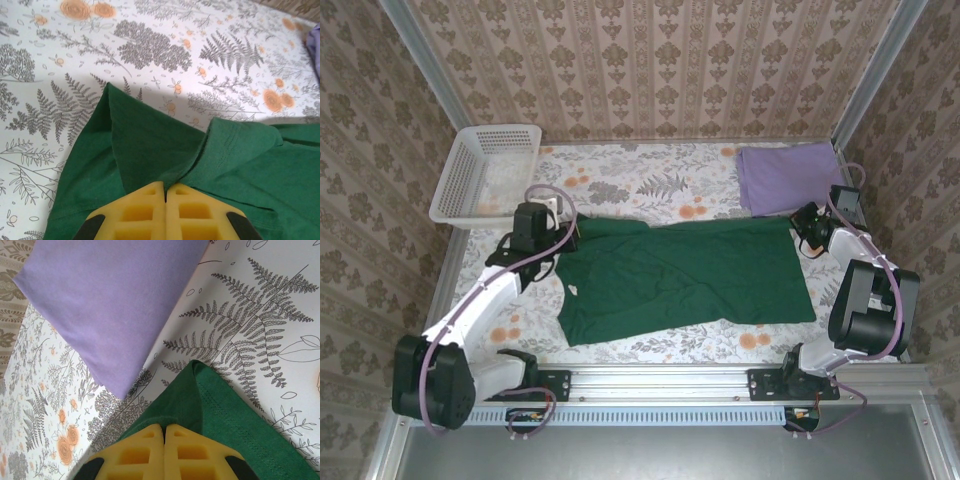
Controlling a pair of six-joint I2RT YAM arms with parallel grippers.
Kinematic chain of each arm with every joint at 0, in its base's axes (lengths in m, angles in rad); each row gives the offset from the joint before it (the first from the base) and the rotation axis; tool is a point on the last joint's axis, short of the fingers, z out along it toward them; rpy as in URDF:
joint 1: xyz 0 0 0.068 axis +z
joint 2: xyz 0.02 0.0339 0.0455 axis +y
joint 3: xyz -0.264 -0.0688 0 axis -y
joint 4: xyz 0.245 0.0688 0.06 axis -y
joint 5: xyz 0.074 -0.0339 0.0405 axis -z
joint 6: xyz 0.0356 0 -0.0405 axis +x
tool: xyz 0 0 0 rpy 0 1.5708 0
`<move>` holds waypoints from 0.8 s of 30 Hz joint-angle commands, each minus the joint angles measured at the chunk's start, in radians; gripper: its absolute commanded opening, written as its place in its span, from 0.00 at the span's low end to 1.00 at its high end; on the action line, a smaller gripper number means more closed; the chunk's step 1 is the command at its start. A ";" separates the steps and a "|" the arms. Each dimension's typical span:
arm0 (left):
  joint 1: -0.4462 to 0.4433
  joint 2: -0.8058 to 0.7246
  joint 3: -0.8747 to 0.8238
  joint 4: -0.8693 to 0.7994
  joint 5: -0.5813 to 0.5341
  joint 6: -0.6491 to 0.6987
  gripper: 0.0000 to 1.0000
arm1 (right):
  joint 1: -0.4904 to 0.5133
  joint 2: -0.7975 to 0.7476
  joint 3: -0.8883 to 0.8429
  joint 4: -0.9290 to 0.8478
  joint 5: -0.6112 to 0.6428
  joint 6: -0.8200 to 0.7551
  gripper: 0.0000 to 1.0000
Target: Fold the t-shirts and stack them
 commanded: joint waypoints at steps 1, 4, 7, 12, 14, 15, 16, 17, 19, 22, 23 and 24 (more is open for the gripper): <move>0.003 -0.040 -0.008 0.009 0.018 -0.009 0.02 | -0.010 -0.013 -0.007 0.019 -0.016 -0.004 0.00; -0.006 -0.077 -0.029 0.007 0.022 -0.015 0.01 | -0.009 -0.022 -0.015 0.010 -0.008 -0.006 0.00; -0.019 -0.153 -0.077 0.002 -0.010 -0.023 0.01 | -0.010 -0.034 -0.024 0.008 0.001 -0.007 0.00; -0.023 -0.231 -0.130 -0.031 -0.010 -0.055 0.03 | -0.011 -0.024 -0.037 0.014 0.002 0.009 0.00; -0.027 -0.253 -0.154 -0.043 -0.001 -0.066 0.03 | -0.010 -0.023 -0.044 0.017 0.003 0.011 0.00; -0.030 -0.268 -0.168 -0.047 -0.001 -0.073 0.03 | -0.010 -0.027 -0.048 0.015 0.005 0.011 0.00; -0.032 -0.285 -0.183 -0.049 -0.002 -0.080 0.03 | -0.012 -0.028 -0.051 0.013 0.009 0.011 0.00; -0.033 -0.300 -0.195 -0.051 -0.006 -0.087 0.03 | -0.014 -0.033 -0.055 0.013 0.012 0.010 0.00; -0.035 -0.331 -0.222 -0.050 -0.002 -0.102 0.07 | -0.022 -0.041 -0.065 0.007 0.018 0.013 0.00; -0.043 -0.355 -0.247 -0.055 0.028 -0.114 0.16 | -0.038 -0.054 -0.081 0.009 0.021 0.026 0.00; -0.048 -0.359 -0.254 -0.060 0.033 -0.117 0.16 | -0.042 -0.057 -0.087 0.010 0.021 0.031 0.00; -0.053 -0.366 -0.260 -0.064 0.032 -0.120 0.17 | -0.045 -0.061 -0.094 0.013 0.019 0.036 0.00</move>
